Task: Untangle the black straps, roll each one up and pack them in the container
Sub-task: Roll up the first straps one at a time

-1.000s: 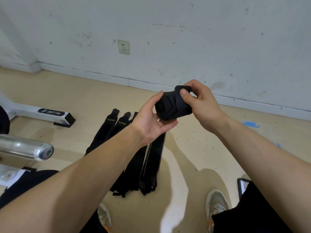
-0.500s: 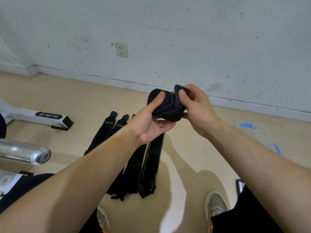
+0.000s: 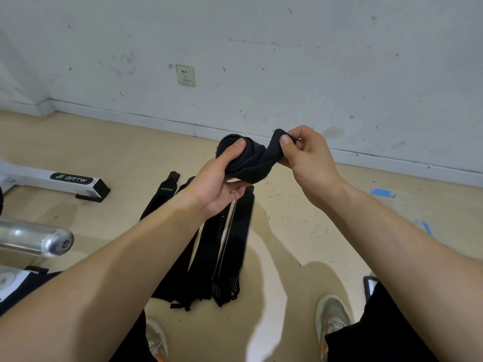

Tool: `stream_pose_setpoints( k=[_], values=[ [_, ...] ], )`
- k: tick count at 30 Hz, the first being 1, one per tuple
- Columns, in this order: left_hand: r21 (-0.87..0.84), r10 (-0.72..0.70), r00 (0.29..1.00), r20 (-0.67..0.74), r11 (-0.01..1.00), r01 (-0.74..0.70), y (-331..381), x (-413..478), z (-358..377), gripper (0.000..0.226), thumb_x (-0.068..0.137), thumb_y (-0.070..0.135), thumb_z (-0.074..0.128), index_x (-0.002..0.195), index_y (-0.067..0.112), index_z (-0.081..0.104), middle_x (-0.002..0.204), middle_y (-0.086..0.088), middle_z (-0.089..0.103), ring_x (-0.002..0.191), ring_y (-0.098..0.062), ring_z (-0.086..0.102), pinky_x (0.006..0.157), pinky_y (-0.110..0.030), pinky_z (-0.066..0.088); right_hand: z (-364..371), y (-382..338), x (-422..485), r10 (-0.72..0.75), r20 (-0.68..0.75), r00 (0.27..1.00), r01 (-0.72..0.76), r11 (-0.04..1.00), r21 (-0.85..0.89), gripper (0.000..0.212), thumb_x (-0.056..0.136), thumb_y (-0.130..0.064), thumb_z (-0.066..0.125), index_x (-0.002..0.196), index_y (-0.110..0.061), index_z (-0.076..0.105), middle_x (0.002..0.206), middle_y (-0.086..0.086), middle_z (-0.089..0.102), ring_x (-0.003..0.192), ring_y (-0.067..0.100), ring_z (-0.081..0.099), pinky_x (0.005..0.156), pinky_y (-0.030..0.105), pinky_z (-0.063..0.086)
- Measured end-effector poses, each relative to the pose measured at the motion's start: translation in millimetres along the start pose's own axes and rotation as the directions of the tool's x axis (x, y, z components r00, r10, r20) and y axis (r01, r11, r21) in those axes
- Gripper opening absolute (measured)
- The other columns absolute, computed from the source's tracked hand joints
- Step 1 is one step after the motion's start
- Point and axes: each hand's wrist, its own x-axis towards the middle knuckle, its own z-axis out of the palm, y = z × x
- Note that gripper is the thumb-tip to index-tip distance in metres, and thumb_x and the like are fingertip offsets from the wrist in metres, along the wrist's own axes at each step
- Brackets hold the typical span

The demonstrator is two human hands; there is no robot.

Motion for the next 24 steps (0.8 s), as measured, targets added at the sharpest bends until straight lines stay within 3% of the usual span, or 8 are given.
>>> stream_pose_setpoints(
  k=[7, 11, 13, 18, 22, 24],
  values=[
    [0.057, -0.011, 0.998, 0.064, 0.998, 0.008, -2, 2, 5, 0.052, 0.081, 0.053, 0.077, 0.121, 0.021, 0.067, 0.114, -0.006, 0.072, 0.098, -0.027, 0.069, 0.073, -0.027, 0.046, -5, -11, 2, -0.015, 0.027, 1.000, 0.012, 0.994, 0.106, 0.021, 0.104, -0.007, 0.053, 0.083, -0.011, 0.056, 0.074, 0.006, 0.060, 0.074, 0.019, 0.056, 0.080, 0.034, 0.054],
    [0.113, 0.017, 0.994, 0.106, 0.993, -0.029, -6, 3, 11, 0.074, 0.068, 0.055, 0.080, 0.129, 0.016, 0.064, 0.117, -0.008, 0.074, 0.099, -0.027, 0.071, 0.081, -0.032, 0.045, -6, -11, 1, -0.051, 0.008, 0.999, 0.051, 0.997, 0.052, 0.021, 0.102, -0.007, 0.056, 0.082, -0.014, 0.058, 0.075, 0.002, 0.059, 0.075, 0.017, 0.053, 0.074, 0.030, 0.045],
    [0.122, 0.027, 0.989, 0.144, 0.992, -0.044, -7, 3, 12, 0.075, 0.063, 0.056, 0.080, 0.125, 0.017, 0.064, 0.113, -0.007, 0.074, 0.095, -0.025, 0.072, 0.079, -0.031, 0.045, -5, -12, -1, -0.052, 0.017, 0.998, 0.051, 0.997, 0.063, 0.020, 0.102, -0.007, 0.056, 0.084, -0.015, 0.060, 0.078, 0.000, 0.060, 0.074, 0.013, 0.053, 0.071, 0.026, 0.045],
    [0.147, 0.059, 0.977, 0.204, 0.985, -0.090, -6, 3, 11, 0.061, 0.062, 0.052, 0.080, 0.112, 0.020, 0.065, 0.098, 0.001, 0.073, 0.083, -0.013, 0.069, 0.079, -0.030, 0.045, -6, -12, -7, 0.104, 0.148, 0.984, -0.128, 0.979, 0.161, 0.021, 0.103, -0.013, 0.055, 0.083, -0.016, 0.062, 0.074, -0.006, 0.060, 0.069, 0.010, 0.053, 0.074, 0.032, 0.048],
    [0.131, 0.050, 0.970, 0.239, 0.988, -0.084, -4, 3, 6, 0.073, 0.065, 0.048, 0.080, 0.129, 0.016, 0.063, 0.112, -0.003, 0.072, 0.104, -0.018, 0.066, 0.095, -0.034, 0.047, -3, -6, -14, 0.243, 0.251, 0.937, -0.306, 0.919, 0.250, 0.016, 0.102, -0.021, 0.056, 0.086, -0.020, 0.060, 0.085, -0.002, 0.061, 0.084, 0.020, 0.054, 0.081, 0.045, 0.050],
    [0.123, 0.042, 0.968, 0.247, 0.990, -0.074, -4, 3, 4, 0.084, 0.066, 0.047, 0.079, 0.138, 0.012, 0.058, 0.120, -0.007, 0.069, 0.112, -0.021, 0.064, 0.101, -0.035, 0.047, -3, -2, -15, 0.294, 0.292, 0.910, -0.374, 0.887, 0.271, 0.004, 0.101, -0.027, 0.058, 0.098, -0.024, 0.058, 0.097, -0.002, 0.064, 0.091, 0.023, 0.059, 0.083, 0.048, 0.051]
  ],
)
